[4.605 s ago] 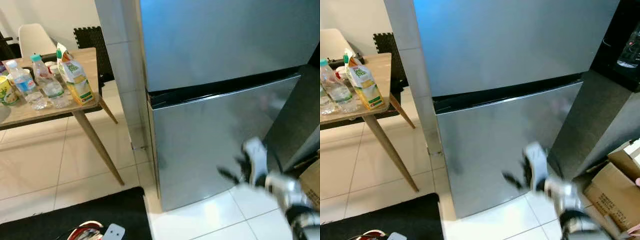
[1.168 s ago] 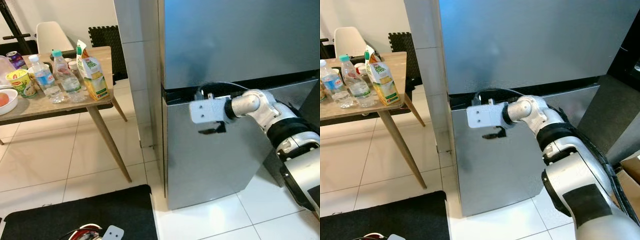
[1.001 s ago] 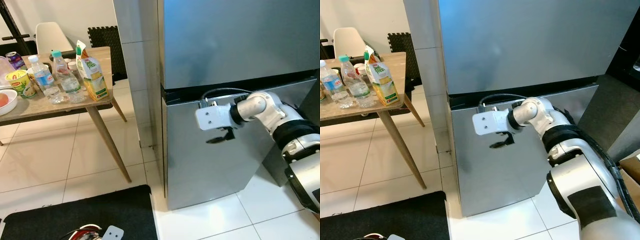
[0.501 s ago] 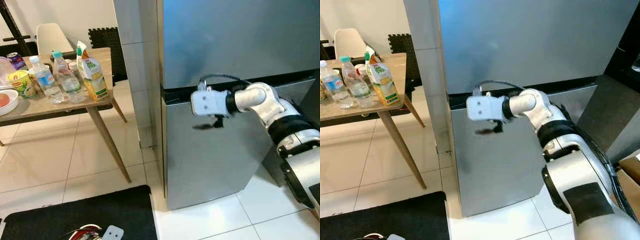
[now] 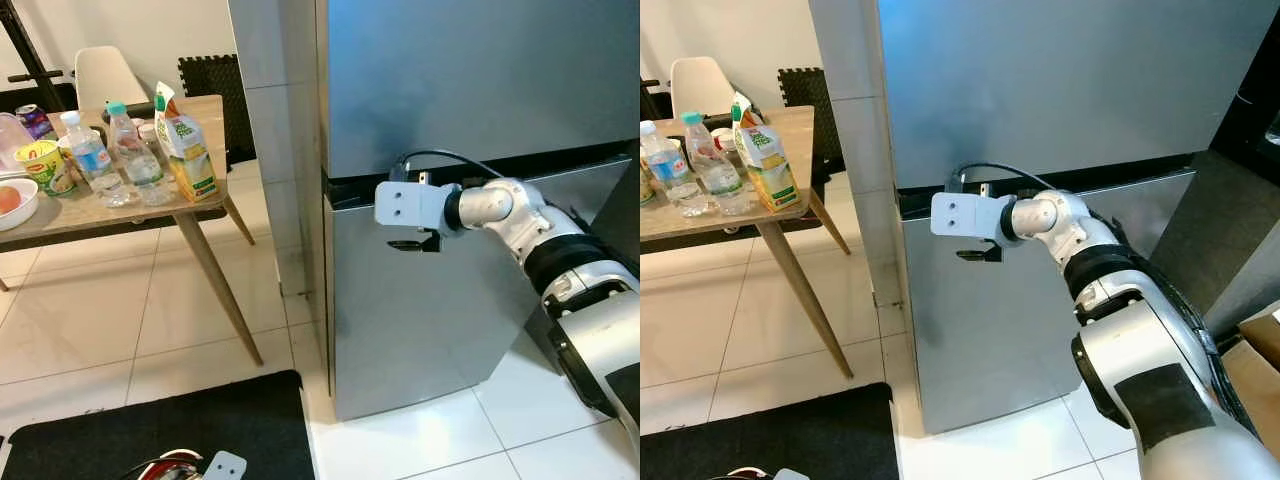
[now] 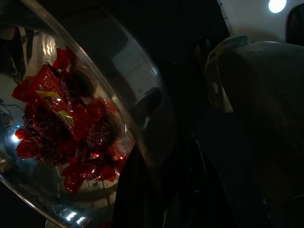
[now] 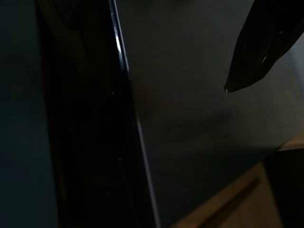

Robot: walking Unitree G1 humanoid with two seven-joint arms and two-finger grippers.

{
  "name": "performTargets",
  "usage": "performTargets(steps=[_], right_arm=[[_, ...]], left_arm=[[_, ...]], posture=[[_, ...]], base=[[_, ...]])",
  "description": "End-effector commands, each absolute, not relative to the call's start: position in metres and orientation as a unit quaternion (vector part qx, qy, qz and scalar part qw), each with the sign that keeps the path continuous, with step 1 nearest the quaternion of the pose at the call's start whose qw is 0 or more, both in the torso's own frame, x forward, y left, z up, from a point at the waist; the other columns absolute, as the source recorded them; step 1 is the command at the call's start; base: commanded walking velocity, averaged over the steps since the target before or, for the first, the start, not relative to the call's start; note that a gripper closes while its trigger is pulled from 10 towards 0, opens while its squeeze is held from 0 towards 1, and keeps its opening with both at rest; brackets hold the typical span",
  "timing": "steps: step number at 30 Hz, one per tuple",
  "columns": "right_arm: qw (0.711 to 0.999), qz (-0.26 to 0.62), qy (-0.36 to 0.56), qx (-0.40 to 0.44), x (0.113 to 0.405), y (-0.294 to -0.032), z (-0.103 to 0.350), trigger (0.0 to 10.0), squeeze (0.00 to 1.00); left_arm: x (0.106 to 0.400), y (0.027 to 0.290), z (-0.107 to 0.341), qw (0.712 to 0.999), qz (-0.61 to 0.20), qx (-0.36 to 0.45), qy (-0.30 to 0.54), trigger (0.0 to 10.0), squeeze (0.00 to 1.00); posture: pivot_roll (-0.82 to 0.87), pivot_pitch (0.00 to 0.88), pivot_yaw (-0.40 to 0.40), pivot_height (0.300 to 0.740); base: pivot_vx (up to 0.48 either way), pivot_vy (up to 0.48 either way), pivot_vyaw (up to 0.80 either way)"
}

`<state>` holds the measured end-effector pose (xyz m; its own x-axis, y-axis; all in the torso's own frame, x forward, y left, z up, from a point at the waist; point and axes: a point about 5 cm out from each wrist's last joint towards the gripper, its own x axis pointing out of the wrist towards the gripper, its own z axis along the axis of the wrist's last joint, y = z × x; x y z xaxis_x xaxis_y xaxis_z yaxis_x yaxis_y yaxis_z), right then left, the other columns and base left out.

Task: Restocking fridge

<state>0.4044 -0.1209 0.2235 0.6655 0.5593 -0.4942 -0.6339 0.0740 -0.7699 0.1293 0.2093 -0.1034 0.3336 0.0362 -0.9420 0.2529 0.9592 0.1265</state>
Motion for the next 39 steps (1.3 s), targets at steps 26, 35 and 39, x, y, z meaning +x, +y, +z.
performTargets(steps=[26, 35, 39], right_arm=[[0.596, 0.53, 0.173, -0.578, 0.383, -0.162, 0.196, 10.0, 0.0], [0.554, 0.623, 0.157, -0.529, 0.37, -0.173, 0.232, 10.0, 0.0], [0.558, 0.645, 0.106, -0.511, 0.365, -0.174, 0.262, 10.0, 0.0]], left_arm=[[0.124, 0.201, -0.106, 0.803, -0.077, 0.113, 0.581, 10.0, 0.0], [0.124, 0.201, -0.106, 0.803, -0.077, 0.11, 0.581, 10.0, 0.0], [0.124, 0.202, -0.106, 0.802, -0.078, 0.11, 0.581, 10.0, 0.0]], posture=[[-0.08, 0.0, -0.009, 0.74], [-0.08, 0.0, -0.012, 0.74], [-0.09, 0.0, -0.01, 0.74]], base=[[0.0, 0.0, 0.0], [0.0, 0.0, 0.0], [0.0, 0.0, 0.0]])
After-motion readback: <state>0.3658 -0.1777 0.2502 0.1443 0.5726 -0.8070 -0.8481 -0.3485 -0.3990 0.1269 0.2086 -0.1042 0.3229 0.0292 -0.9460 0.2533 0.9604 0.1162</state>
